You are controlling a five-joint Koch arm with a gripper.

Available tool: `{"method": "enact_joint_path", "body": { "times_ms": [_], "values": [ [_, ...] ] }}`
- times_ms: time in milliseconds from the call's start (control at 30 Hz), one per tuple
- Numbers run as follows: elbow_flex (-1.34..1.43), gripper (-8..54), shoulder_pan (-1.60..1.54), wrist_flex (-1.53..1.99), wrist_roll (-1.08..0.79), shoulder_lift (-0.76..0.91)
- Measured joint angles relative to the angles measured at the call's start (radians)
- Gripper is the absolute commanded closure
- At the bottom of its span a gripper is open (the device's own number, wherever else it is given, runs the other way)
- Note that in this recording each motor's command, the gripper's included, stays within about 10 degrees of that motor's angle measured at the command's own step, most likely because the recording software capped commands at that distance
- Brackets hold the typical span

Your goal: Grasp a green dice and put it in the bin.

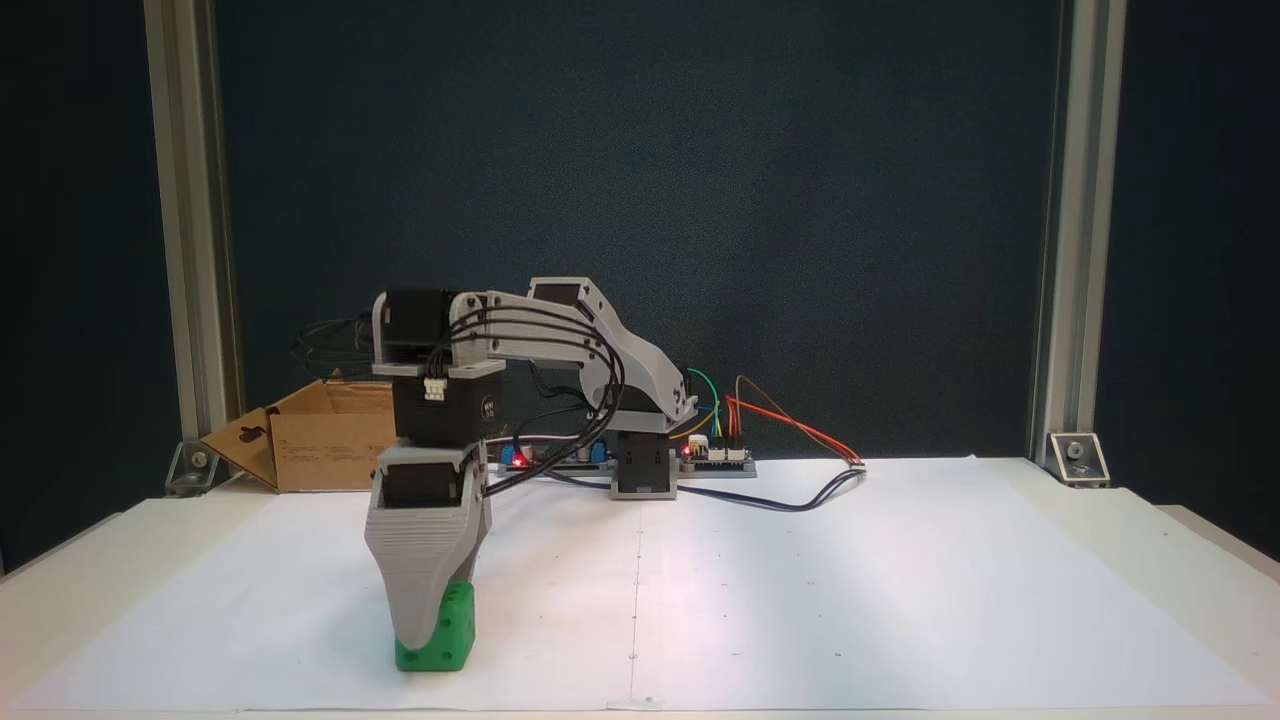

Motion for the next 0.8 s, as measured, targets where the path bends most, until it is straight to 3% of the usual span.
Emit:
{"method": "enact_joint_path", "body": {
  "times_ms": [433,600,733,800],
  "values": [
    [0.000,6.3,-0.005,-0.011,0.000,-0.028],
    [0.000,16.4,-0.005,-0.020,0.002,-0.029],
    [0.000,31.3,-0.006,-0.023,0.009,-0.029],
    [0.000,34.0,-0.006,-0.023,0.023,-0.029]
  ]
}}
